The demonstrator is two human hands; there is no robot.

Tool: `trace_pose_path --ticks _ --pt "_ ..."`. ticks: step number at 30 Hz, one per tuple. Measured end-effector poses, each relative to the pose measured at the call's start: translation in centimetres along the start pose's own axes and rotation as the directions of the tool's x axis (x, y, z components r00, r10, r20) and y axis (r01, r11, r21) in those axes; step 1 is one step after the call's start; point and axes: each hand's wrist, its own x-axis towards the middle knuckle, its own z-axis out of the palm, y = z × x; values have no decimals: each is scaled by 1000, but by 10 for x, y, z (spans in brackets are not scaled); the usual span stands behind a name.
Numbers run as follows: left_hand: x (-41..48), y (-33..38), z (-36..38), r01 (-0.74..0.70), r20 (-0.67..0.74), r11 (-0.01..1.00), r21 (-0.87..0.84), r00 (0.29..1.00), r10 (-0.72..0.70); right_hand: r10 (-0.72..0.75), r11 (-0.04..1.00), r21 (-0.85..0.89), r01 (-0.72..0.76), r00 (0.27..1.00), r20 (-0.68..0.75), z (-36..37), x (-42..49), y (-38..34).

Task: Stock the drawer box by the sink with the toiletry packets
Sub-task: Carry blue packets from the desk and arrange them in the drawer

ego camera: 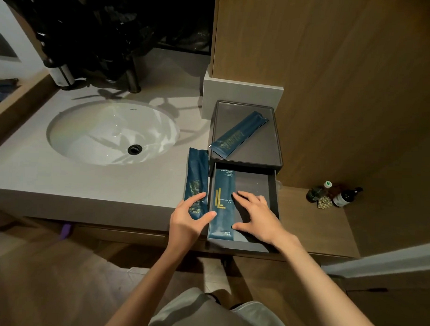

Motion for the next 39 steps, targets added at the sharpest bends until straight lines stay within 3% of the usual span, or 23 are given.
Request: trace_pose_path --ticks 4,12,16,18,20,22,25,27,30,33,35,37,39 --pt "1 0 1 -7 -6 1000 11 1000 7 -27 989 -138 45 991 127 3 1 0" --pt "-2 5 -1 -38 -64 999 13 997 39 -38 997 -52 48 986 165 -1 7 0" --pt "-5 15 -14 -69 -212 998 1 975 68 -91 984 148 100 994 -68 -13 2 -10" --pt "-6 25 -23 -135 -272 987 88 950 154 -84 948 285 144 974 -212 -23 -3 -24" --pt "-6 36 -31 -240 -275 940 241 912 303 -30 871 462 170 955 -295 -36 -8 -41" --pt "-4 43 -38 -349 -195 826 444 862 469 19 740 643 199 949 -316 -49 -10 -58" --pt "0 48 -41 -432 -32 609 666 798 601 91 409 889 206 960 -264 -66 -10 -75" --pt "0 56 -38 -447 34 497 743 768 640 132 231 953 195 965 -229 -75 -9 -80" --pt "-5 68 -26 -512 144 367 777 711 688 226 122 968 220 943 -243 -80 -7 -82" --pt "-5 66 -15 -599 230 297 743 647 727 334 105 967 232 908 -254 -77 -5 -75" --pt "-2 59 -10 -676 285 354 646 644 710 370 112 965 239 891 -264 -77 -5 -68" --pt "-4 55 -5 -682 258 560 471 714 652 391 146 959 244 876 -283 -79 -5 -60" --pt "-9 61 -2 -598 170 758 259 801 574 397 209 948 240 865 -306 -82 -6 -51"
